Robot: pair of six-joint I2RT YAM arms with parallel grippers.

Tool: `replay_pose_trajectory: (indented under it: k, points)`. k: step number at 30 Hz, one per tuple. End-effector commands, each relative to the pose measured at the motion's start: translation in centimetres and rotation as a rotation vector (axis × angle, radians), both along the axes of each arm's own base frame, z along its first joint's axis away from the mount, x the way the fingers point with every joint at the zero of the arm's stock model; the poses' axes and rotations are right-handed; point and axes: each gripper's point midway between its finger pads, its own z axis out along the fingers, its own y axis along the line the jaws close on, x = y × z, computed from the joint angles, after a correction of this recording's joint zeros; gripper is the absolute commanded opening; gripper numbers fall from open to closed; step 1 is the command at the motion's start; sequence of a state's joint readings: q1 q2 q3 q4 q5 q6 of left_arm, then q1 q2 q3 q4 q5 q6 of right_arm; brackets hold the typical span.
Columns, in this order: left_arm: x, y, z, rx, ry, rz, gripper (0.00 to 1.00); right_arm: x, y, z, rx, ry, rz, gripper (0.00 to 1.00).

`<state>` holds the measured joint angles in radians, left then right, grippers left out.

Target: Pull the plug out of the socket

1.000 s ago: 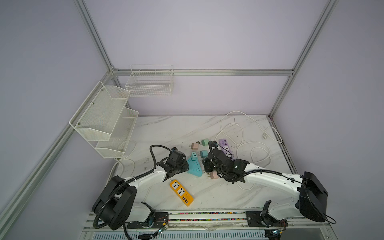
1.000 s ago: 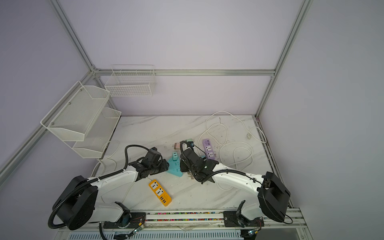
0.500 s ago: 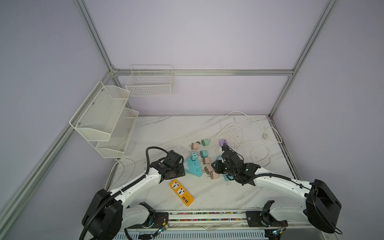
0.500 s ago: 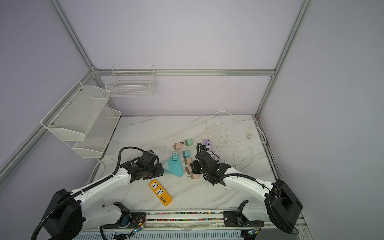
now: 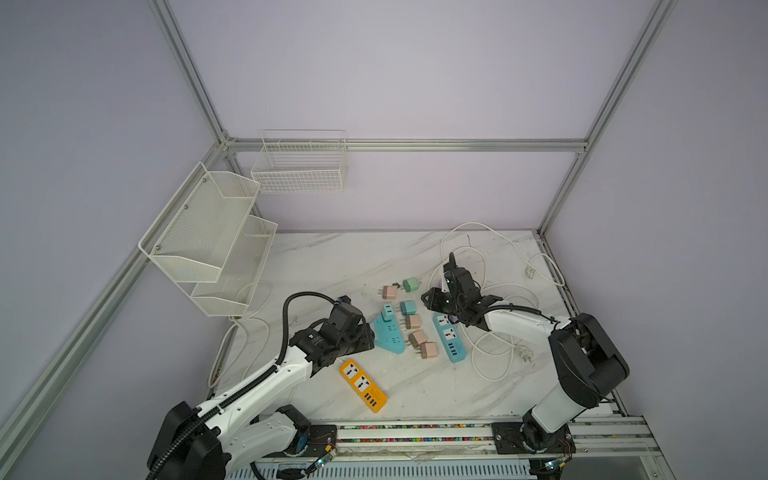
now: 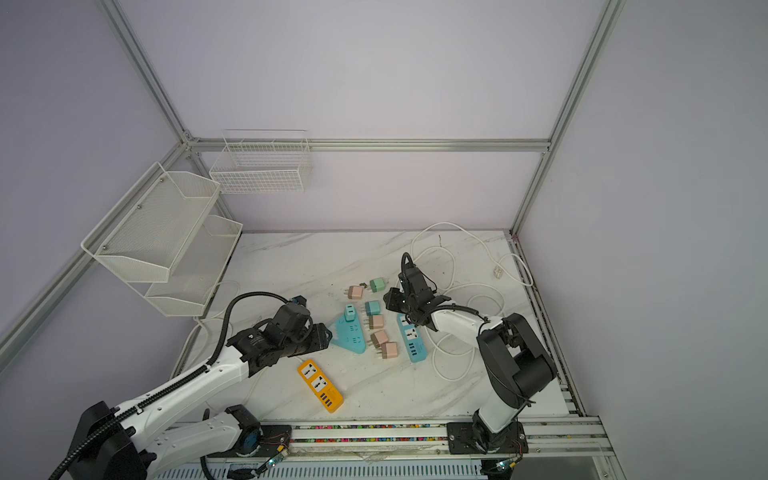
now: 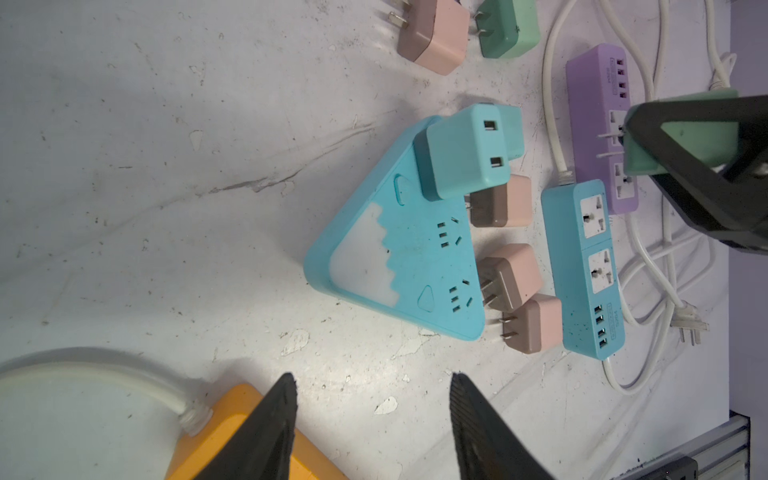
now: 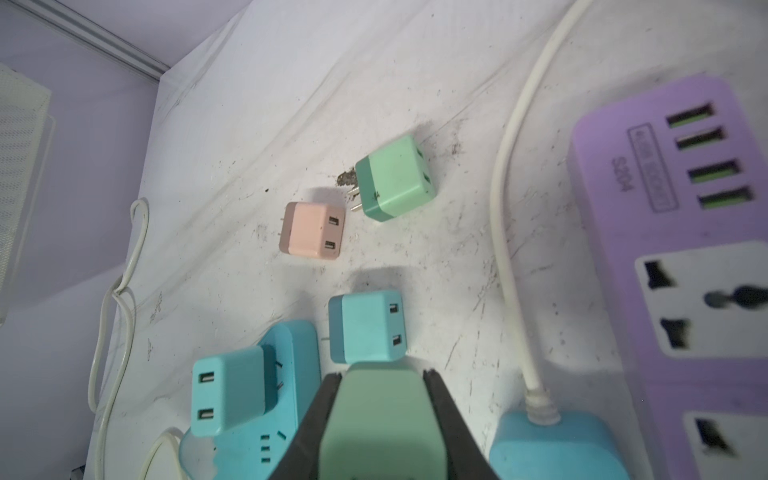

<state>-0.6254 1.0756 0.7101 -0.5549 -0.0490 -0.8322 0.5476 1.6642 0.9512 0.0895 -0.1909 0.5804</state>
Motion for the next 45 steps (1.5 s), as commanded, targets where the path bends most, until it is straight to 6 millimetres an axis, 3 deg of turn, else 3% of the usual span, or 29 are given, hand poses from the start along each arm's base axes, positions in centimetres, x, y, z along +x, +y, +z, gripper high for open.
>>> replay_pose_trajectory:
  k: [1,9,19,26,32,39,45]
  points:
    - [0.9,-1.2,1.5,-0.059,-0.051,0.001,0.59,1.8,0.9,0.6,0.031,-0.035,0.041,0.24]
    - [0.8,-1.4,1.2,-0.068,-0.056,-0.007,0.59,3.7,1.1,-2.4,-0.011,-0.004,0.035,0.24]
    - [0.6,-0.9,1.5,-0.059,-0.078,-0.004,0.61,4.0,0.6,-5.0,-0.053,0.022,0.022,0.25]
    - [0.4,-0.5,1.7,-0.052,-0.087,0.004,0.61,3.5,0.0,-6.4,-0.084,0.041,0.018,0.33]
    - [0.5,-0.2,2.0,-0.034,-0.094,0.005,0.62,3.6,-0.5,-6.1,-0.100,0.036,-0.003,0.42]
    - [1.0,-0.2,2.4,-0.008,-0.122,-0.011,0.62,3.9,-2.0,-4.2,-0.186,0.000,-0.030,0.57]
    - [1.9,-0.1,2.6,0.014,-0.149,-0.015,0.65,3.8,-2.9,-3.9,-0.250,0.013,-0.041,0.62]
